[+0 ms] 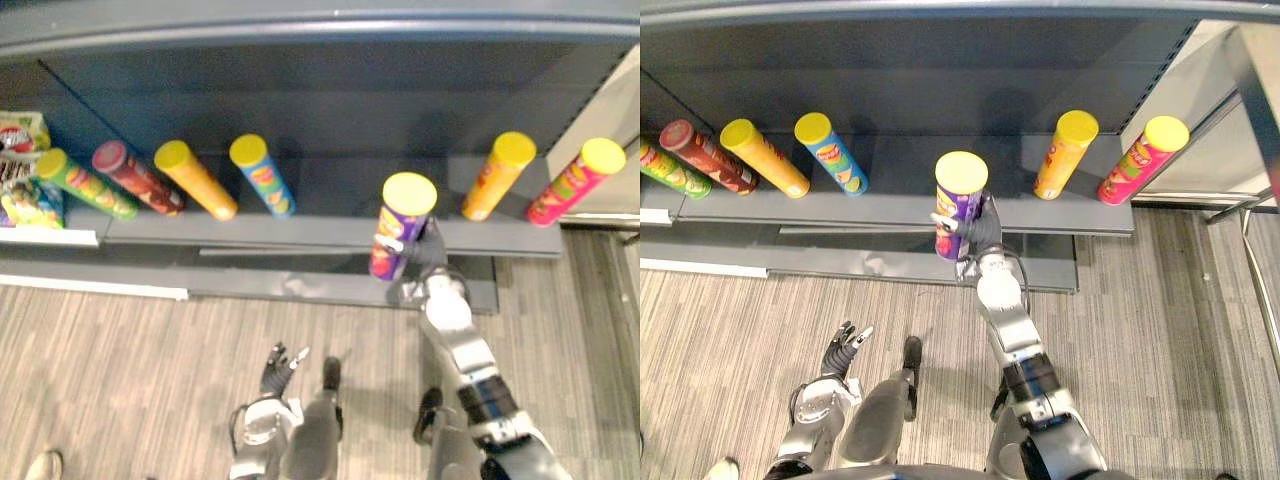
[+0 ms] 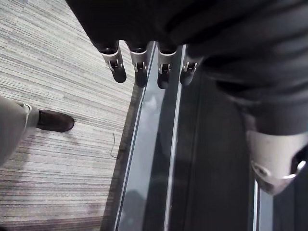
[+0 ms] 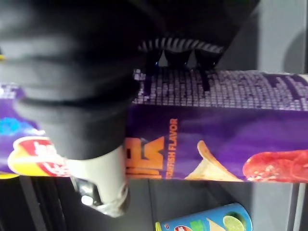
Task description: Put the gum and the chips on the shelf.
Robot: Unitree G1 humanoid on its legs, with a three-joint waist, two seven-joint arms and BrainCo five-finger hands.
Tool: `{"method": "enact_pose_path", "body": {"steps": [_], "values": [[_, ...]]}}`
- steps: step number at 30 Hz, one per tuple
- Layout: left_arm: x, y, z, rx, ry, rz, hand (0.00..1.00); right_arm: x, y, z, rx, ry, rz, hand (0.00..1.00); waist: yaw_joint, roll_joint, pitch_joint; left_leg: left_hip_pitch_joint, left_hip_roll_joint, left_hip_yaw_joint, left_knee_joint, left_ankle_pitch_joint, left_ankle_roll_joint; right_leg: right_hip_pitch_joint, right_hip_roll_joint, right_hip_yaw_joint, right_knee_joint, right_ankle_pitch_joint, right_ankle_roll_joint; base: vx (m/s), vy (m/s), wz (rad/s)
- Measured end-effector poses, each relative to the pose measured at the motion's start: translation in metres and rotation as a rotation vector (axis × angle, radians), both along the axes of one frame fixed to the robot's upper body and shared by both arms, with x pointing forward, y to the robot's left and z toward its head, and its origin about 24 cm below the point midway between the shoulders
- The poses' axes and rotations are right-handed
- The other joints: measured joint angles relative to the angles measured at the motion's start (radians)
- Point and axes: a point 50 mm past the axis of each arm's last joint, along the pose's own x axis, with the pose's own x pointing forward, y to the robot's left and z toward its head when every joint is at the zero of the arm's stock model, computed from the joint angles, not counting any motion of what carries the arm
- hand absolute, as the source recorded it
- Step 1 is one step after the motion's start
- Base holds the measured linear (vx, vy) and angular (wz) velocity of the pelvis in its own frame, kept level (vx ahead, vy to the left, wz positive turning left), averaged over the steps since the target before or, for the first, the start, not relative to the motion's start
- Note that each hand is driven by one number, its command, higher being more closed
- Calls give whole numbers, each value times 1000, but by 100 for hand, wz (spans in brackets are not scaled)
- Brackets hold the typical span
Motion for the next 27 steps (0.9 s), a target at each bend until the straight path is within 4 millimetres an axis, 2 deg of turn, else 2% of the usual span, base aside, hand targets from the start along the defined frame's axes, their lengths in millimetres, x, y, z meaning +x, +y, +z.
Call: {"method": "enact_pose_path", "body": {"steps": [3, 6, 9, 12, 17, 21, 27], "values": [[7, -2, 9, -22, -51, 19, 0, 17, -6, 22, 13, -43, -85, 100, 14, 6, 27, -19, -3, -8, -1, 11, 1, -24, -9, -12, 34, -13, -7, -10, -50, 15], [14, -3, 16, -19, -87, 21, 0, 34, -23, 39, 32, -63, -192, 100, 23, 19, 44, -42, -10, -32, 0, 26, 3, -39, -20, -34, 62, -26, -9, 2, -55, 21], [18, -2, 19, -8, -100, 41, 0, 43, -33, 56, 18, -95, -258, 100, 46, 22, 54, -65, -13, -33, 1, 31, 3, -70, -26, -34, 88, -35, -15, 2, -56, 9], [19, -1, 19, -4, -100, 48, 0, 50, -37, 66, 17, -104, -290, 100, 49, 30, 69, -71, -14, -56, 1, 37, 1, -71, -28, -45, 95, -41, -15, 0, -47, 11], [23, -2, 17, 2, -91, 50, 0, 55, -47, 84, 45, -142, -348, 100, 59, 42, 77, -109, -20, -72, 4, 49, 0, -107, -39, -59, 124, -52, -18, -4, -52, 14], [26, 0, 16, 14, -82, 76, 0, 59, -56, 87, 82, -122, -423, 100, 82, 49, 80, -128, -25, -84, 8, 53, -3, -127, -44, -65, 139, -63, -24, -9, -50, 7], [30, -1, 15, 17, -73, 75, 0, 61, -64, 107, 45, -183, -469, 100, 101, 66, 101, -156, -29, -115, 9, 64, -8, -141, -55, -95, 161, -77, -27, -14, -56, 16]]}}
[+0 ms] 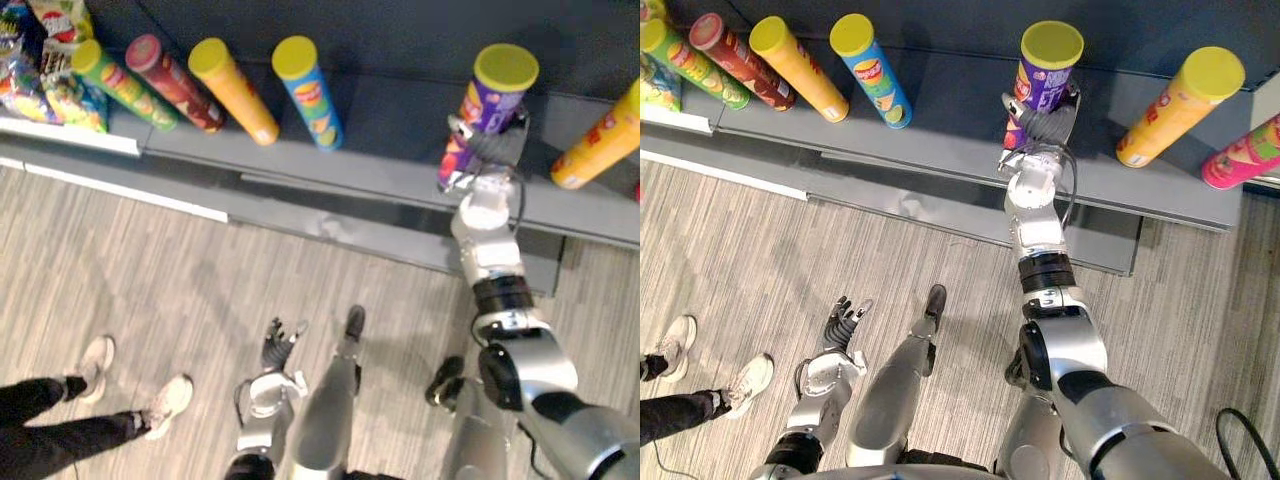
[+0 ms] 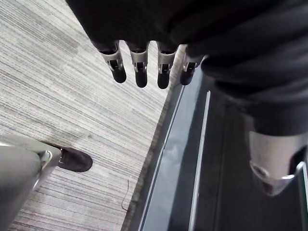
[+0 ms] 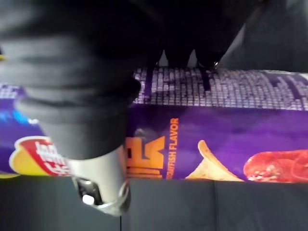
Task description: Put the gum and the chips on the shelf.
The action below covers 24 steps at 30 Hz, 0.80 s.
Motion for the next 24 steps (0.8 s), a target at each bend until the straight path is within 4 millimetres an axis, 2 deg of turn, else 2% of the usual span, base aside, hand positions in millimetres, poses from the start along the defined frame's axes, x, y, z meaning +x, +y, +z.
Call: {"method": "enact_pose_path", "body": {"steps": [4, 12, 19, 24], "values": [[-3, 0, -7, 1, 34, 1, 0, 2, 1, 16, 22, -39, -5, 100, 9, 2, 2, -32, -9, -21, 2, 8, -4, -34, -17, -8, 32, -15, -1, 15, -59, 14], [2, -3, -4, 5, 27, -7, 0, 0, -10, 17, 57, -50, -113, 100, 47, 8, 5, -69, -20, -44, 16, 7, -7, -63, -34, -25, 68, -39, -4, 11, -47, 10], [1, -4, -7, 3, 39, -8, 0, -1, -16, 16, 108, -53, -151, 100, 56, 21, 11, -95, -29, -62, 28, 8, -10, -71, -47, -49, 88, -55, -4, 15, -40, 12], [2, -7, -6, -2, 34, -17, 0, -5, -18, 26, 106, -97, -156, 100, 59, 28, 14, -137, -35, -68, 45, 8, -11, -108, -55, -52, 104, -58, -6, 20, -33, 4]]}}
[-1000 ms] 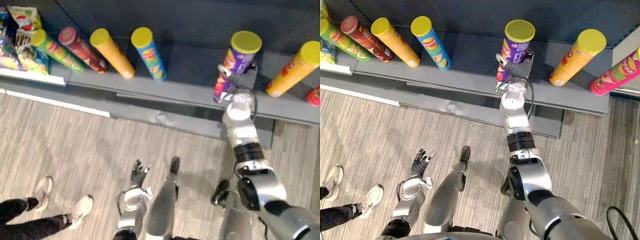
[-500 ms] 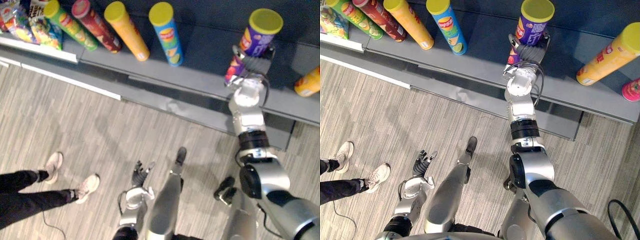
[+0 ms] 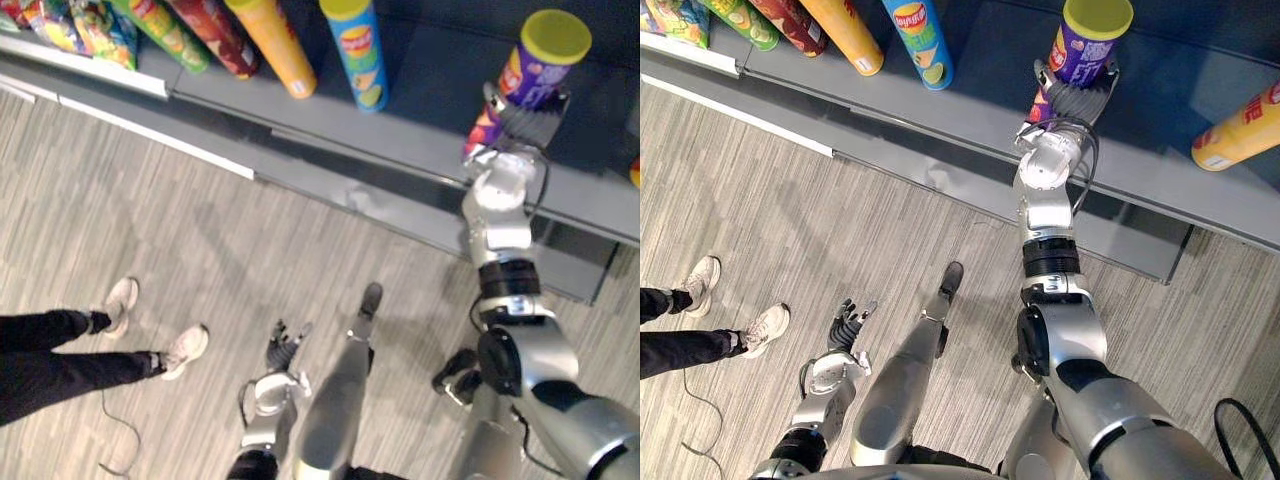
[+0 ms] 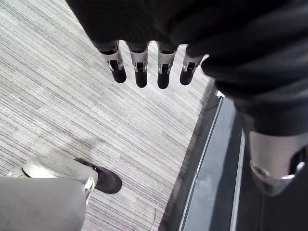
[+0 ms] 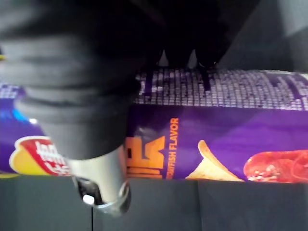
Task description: Put the gum and the chips on the shelf.
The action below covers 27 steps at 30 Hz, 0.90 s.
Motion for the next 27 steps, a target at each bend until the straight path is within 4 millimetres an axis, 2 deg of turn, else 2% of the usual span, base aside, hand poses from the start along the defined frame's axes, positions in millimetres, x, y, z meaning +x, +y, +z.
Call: {"method": "enact_pose_path", "body": {"steps": [14, 27], "values": [[0, -12, 0, -34, -2, -8, 0, -8, -13, 17, -18, -77, -75, 100, 19, 5, 0, -47, -5, -10, 24, -6, -3, -43, -9, -5, 34, -17, -7, 17, -46, 3], [3, -12, 3, -36, -17, -8, 0, -13, -9, 27, 22, -132, -84, 100, 21, 7, 0, -73, -5, -4, 46, -9, -4, -66, -11, 1, 44, -19, -9, 27, -37, -1]]}}
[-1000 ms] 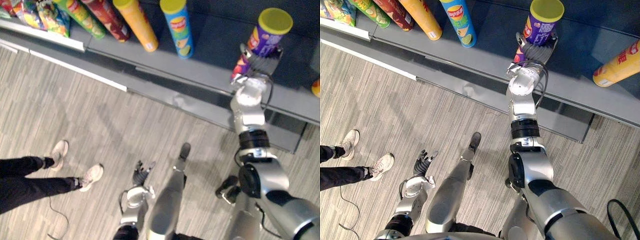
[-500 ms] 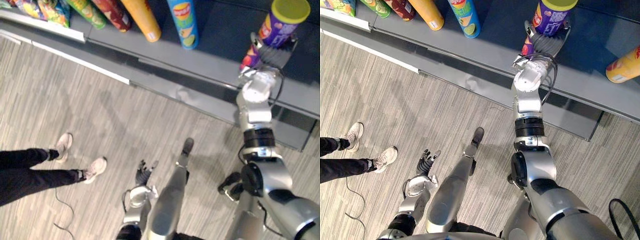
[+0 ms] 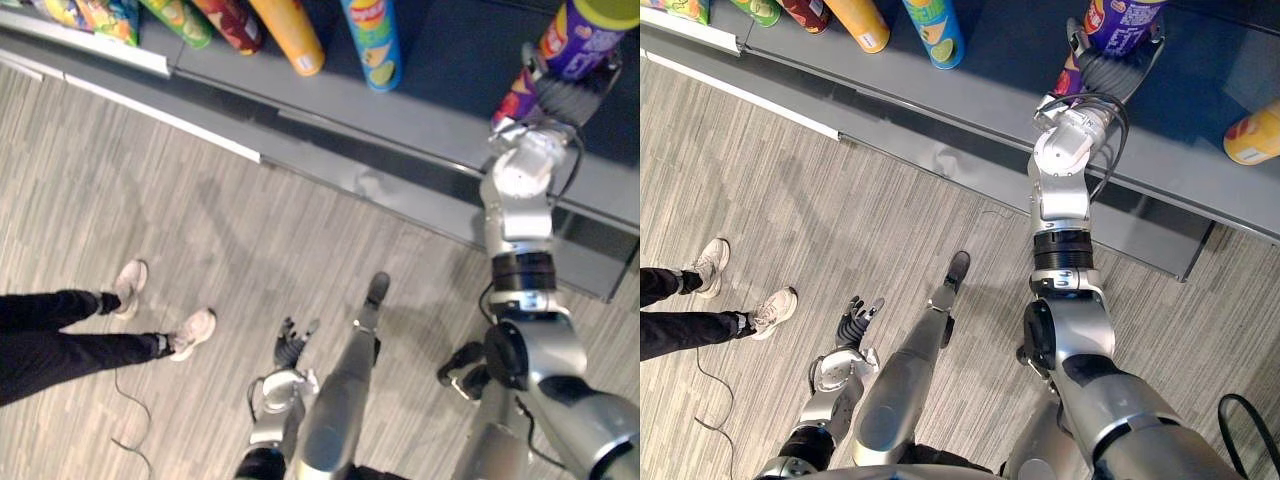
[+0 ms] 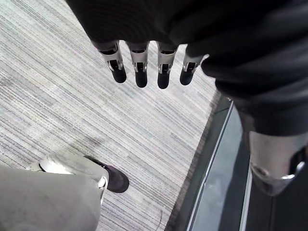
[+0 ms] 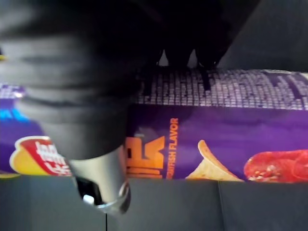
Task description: Put the gum and the chips on the shelf.
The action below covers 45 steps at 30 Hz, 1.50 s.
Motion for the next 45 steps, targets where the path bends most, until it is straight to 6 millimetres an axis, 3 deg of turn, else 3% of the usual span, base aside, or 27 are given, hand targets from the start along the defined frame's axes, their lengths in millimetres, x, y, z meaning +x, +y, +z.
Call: {"method": "enact_pose_path", "body": {"steps": [10, 30, 31, 35, 45], "values": [[3, 0, 5, -12, -27, 4, 0, 2, 21, -7, 11, 18, 76, 100, -2, 0, 0, -13, 5, 8, 9, -3, 0, -14, 3, 6, 4, 0, -1, 31, -39, -2], [4, -1, 7, -18, -40, -2, 0, -1, 31, -8, -32, -9, 116, 100, -24, -3, -1, -29, 11, 12, 11, -6, 0, -23, 6, -1, -3, 0, -1, 33, -32, 0], [4, -1, 7, -18, -40, -2, 0, -1, 31, -9, -33, -8, 117, 0, -24, -3, -1, -29, 12, 13, 12, -6, 0, -23, 7, -1, -3, 0, -1, 26, -36, -3], [4, 1, 7, -18, -40, 5, 0, 0, 34, -17, -49, 15, 128, 0, -24, -15, -6, -29, 20, 19, 12, -6, 0, -28, 14, 5, -3, 1, -2, 28, -44, -6], [3, 5, 7, -25, -38, 33, 0, 1, 37, -28, -68, 52, 150, 0, -28, -16, -6, -29, 27, 22, 15, -6, 0, -29, 19, 5, 0, 1, -2, 6, -10, -1]]}}
